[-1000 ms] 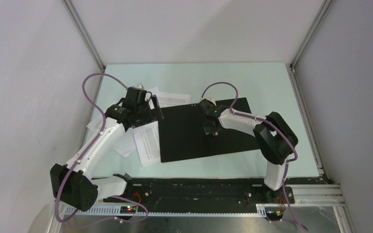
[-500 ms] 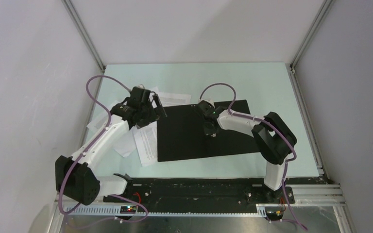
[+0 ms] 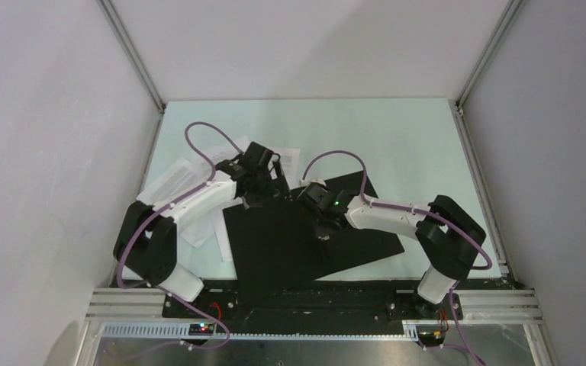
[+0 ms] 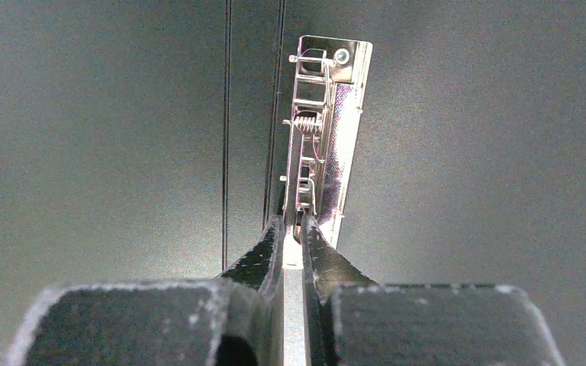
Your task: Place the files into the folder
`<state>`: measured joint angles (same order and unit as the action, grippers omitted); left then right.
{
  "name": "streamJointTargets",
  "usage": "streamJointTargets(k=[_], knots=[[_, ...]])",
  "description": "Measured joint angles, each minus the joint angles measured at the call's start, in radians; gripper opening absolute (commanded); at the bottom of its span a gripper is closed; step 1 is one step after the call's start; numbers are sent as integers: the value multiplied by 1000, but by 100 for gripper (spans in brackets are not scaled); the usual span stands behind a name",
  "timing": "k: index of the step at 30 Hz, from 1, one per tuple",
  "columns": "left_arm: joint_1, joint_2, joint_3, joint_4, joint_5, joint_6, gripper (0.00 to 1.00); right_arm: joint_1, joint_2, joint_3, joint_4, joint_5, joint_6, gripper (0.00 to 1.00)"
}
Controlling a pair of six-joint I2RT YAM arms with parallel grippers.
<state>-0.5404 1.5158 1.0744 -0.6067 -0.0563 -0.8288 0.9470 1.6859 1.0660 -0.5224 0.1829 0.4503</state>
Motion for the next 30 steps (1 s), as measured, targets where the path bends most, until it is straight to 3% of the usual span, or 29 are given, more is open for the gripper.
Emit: streamJointTargets(k=[4, 9, 17, 30], knots=[[-38, 73, 2, 39, 36, -4, 85, 19, -19, -52, 16, -9, 32, 39], [-92, 152, 3, 89, 85, -12, 67, 20, -78, -93, 19, -8, 66, 53], [-132, 239, 3, 174, 169, -21, 52, -37, -249, -107, 32, -12, 126, 48], [-179, 331, 47, 283, 249, -60, 37, -77, -229, -187, 54, -72, 150, 38]])
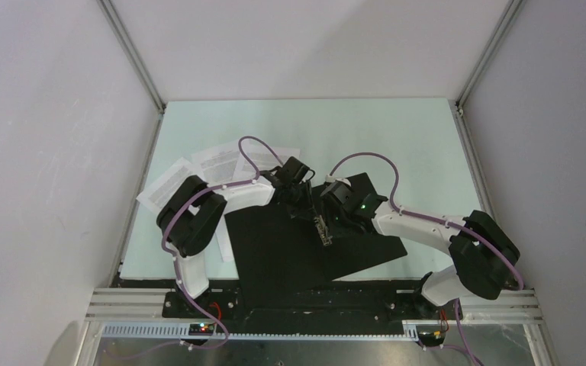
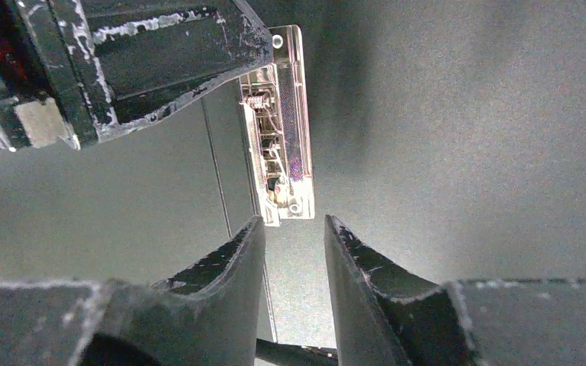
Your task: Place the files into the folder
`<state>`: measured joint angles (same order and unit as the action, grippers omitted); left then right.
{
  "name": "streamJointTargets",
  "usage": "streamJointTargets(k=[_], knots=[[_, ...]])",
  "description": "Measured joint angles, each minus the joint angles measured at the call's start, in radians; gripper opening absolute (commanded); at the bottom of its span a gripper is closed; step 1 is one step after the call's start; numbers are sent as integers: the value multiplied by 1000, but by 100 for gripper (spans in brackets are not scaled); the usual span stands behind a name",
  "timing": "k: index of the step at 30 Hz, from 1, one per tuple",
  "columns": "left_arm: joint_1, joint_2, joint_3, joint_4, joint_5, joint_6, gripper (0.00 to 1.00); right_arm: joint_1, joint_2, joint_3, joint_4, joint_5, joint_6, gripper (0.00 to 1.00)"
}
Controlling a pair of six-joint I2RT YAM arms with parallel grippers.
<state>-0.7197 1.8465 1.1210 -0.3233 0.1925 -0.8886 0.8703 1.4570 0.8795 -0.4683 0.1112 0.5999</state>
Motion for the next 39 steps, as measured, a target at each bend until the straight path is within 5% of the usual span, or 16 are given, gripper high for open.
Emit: streamJointTargets(k=[21, 25, 29, 31, 39], knots=[[-19, 17, -19, 35, -30, -66, 0, 47, 37, -29, 62, -14, 24, 33], [-24, 11, -28, 44, -42, -78, 1, 60, 56, -29, 65, -11, 32, 32], [-29, -3, -48, 66, -56, -81, 27, 70, 63, -31, 64, 2, 37, 33], [-33, -9, -54, 66, -61, -76, 31, 71, 63, -32, 64, 6, 37, 33], [-42, -32, -67, 31, -66, -52, 24, 53, 58, -63, 89, 2, 51, 33]])
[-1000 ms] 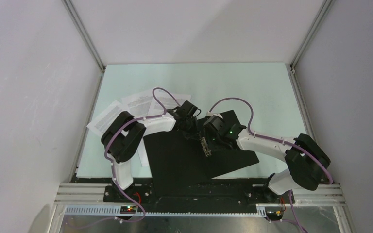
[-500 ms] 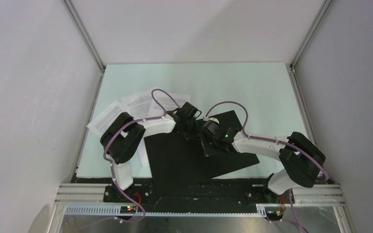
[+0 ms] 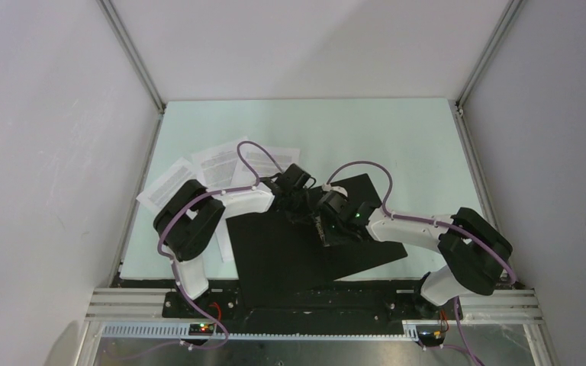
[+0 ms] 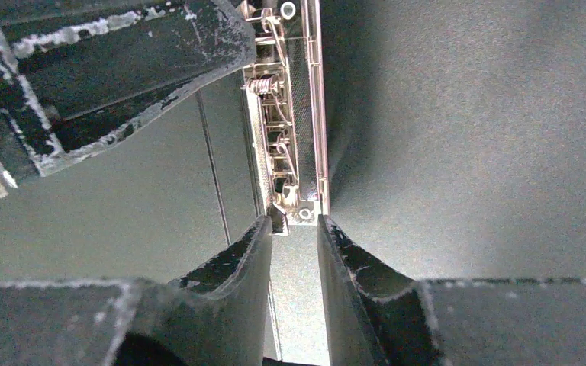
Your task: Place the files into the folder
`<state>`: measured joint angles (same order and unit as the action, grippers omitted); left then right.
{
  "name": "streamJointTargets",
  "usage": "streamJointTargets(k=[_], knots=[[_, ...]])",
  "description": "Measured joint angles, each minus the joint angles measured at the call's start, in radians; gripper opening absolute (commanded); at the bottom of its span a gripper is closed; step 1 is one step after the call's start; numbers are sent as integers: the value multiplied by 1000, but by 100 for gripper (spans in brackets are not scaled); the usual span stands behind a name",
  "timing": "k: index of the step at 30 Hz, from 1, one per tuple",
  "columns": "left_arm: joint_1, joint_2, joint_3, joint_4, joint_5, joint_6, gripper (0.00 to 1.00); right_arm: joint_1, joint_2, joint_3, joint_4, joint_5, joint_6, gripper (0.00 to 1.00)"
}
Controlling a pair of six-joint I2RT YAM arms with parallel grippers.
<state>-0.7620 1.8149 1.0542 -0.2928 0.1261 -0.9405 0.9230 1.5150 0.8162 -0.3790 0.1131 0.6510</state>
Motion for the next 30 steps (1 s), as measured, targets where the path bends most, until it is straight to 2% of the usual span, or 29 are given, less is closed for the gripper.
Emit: streamJointTargets(k=[19, 30], knots=[[-4, 36, 60, -60, -32, -3, 24, -17, -16, -14, 13, -6, 5, 32], [-22, 53, 100, -105, -87, -13, 11, -10, -16, -14, 23, -1, 12, 29]])
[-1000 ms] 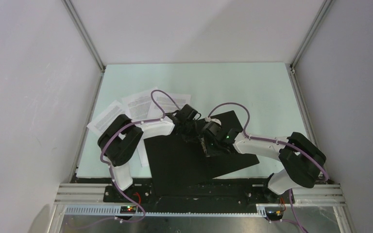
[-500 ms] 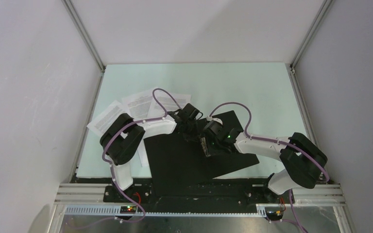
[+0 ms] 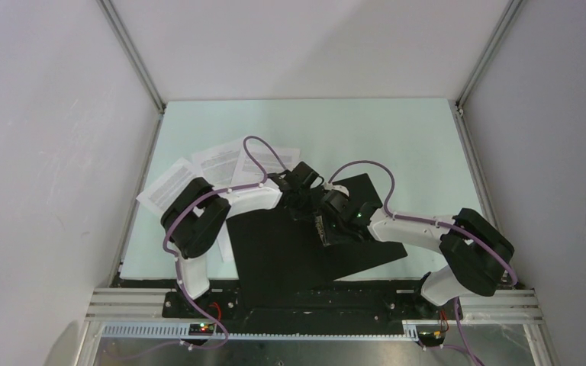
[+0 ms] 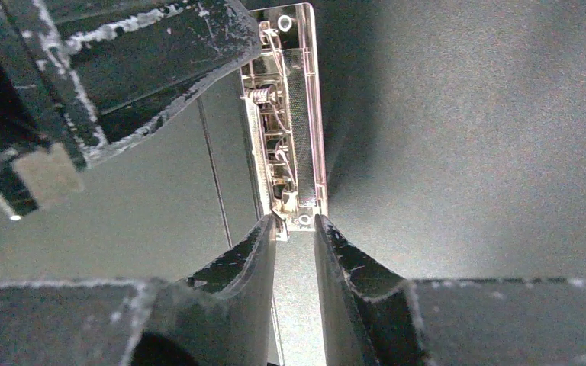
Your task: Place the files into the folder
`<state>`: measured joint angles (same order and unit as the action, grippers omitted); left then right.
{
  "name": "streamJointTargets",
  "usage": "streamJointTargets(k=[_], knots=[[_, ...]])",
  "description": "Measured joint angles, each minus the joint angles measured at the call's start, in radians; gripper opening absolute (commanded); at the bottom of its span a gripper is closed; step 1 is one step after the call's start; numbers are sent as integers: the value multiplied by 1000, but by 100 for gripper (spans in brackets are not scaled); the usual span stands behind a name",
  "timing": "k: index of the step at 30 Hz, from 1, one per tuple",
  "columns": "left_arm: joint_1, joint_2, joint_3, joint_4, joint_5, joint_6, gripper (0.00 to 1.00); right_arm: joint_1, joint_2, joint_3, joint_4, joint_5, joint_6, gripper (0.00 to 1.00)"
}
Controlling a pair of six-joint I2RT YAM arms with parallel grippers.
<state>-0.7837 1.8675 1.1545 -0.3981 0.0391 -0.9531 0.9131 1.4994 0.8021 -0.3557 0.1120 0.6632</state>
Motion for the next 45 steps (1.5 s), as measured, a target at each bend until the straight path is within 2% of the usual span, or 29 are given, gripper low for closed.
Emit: streamJointTargets(k=[8, 15, 24, 33, 45], knots=[[-6, 1, 2, -5, -10, -27, 0, 29, 0, 0, 18, 28, 13, 25], [-6, 3, 3, -8, -11, -38, 0, 54, 6, 0, 13, 67, 26, 21], [-6, 4, 3, -8, -10, -42, 0, 76, 10, 1, 10, 98, 44, 10], [-6, 11, 11, -15, -8, -32, 0, 124, 40, 27, -26, 188, 87, 3], [1, 11, 1, 4, 9, 21, 0, 166, 86, 54, -66, 293, 159, 0]])
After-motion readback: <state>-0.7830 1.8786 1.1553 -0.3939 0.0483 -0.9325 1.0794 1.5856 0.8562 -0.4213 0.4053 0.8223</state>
